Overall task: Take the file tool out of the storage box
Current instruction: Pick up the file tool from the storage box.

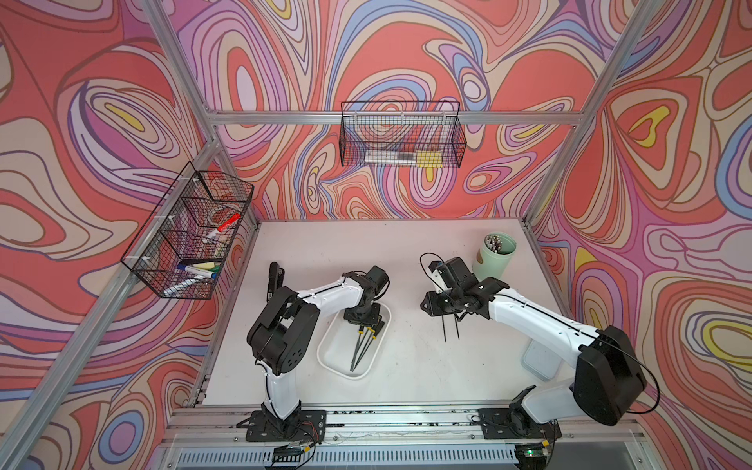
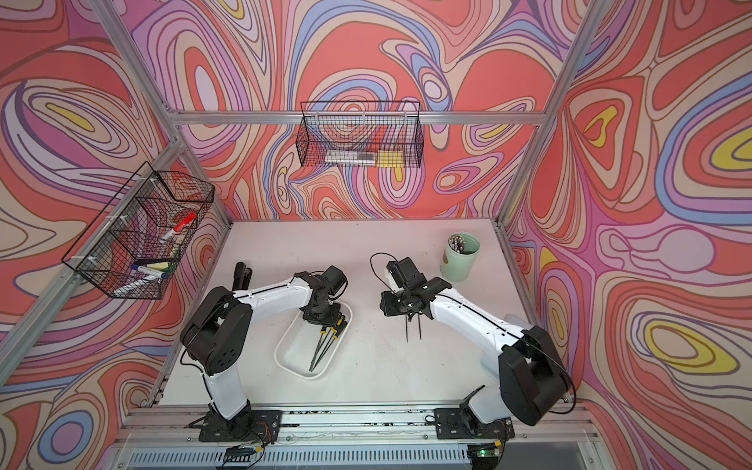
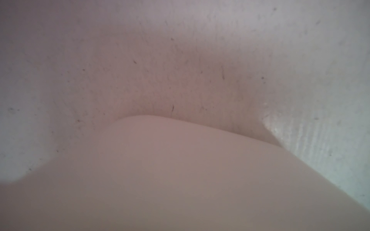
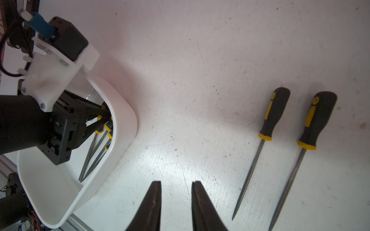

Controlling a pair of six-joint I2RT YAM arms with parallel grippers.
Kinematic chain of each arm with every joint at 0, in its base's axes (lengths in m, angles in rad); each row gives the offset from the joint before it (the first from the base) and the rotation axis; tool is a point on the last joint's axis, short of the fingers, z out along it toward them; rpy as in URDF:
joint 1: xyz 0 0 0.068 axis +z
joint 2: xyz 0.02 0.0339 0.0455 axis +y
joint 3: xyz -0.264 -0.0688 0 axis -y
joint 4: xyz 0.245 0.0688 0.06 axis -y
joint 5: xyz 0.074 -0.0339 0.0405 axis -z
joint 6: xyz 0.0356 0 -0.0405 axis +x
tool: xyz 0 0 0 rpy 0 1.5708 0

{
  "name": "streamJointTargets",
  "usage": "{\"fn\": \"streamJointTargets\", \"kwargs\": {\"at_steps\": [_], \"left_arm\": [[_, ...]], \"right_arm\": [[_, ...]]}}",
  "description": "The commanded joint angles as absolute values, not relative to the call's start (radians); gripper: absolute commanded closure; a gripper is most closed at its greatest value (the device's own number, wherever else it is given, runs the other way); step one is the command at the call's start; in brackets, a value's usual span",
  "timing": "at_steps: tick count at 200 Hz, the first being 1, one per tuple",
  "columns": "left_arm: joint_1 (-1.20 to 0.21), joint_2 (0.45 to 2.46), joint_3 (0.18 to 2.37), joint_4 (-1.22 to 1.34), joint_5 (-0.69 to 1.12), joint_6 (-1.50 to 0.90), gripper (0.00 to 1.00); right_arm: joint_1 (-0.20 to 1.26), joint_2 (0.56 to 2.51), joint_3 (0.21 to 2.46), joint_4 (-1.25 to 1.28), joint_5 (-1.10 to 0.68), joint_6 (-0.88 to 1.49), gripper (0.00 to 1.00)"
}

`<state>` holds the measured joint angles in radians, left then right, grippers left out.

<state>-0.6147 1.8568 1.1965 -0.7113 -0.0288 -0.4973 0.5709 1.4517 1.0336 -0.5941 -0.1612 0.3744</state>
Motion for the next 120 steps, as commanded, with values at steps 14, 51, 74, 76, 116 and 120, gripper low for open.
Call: {"fn": "streamJointTargets", "kwargs": {"at_steps": [14, 51, 74, 76, 116, 120], "left_arm": [[-0.621, 1.867, 1.219, -0.704, -0.026, -0.503, 0.87], [-0.616, 1.762, 1.221, -0.682, -0.024, -0.494, 0.92], [-0.593, 1.672, 1.212, -0.637, 0.034, -0.513, 0.95], [-0.59, 1.663, 1.211, -0.633, 0.04, -0.515, 0.95], [-0.52, 1.49, 1.134, -0.444, 0.241, -0.59, 0.92], [-0.51, 1.474, 1.122, -0.417, 0.271, -0.599, 0.92]], "right_arm": [[0.574, 1.413, 1.014, -0.575, -0.2, 0.364, 0.72], [0.574, 1.386, 1.0, -0.526, -0.31, 0.378, 0.72], [0.574, 1.363, 0.979, -0.463, -0.416, 0.403, 0.71], [0.574, 1.362, 0.977, -0.457, -0.425, 0.405, 0.71], [0.574, 1.335, 0.936, -0.33, -0.593, 0.458, 0.69], [0.574, 1.333, 0.932, -0.317, -0.611, 0.466, 0.69]]}}
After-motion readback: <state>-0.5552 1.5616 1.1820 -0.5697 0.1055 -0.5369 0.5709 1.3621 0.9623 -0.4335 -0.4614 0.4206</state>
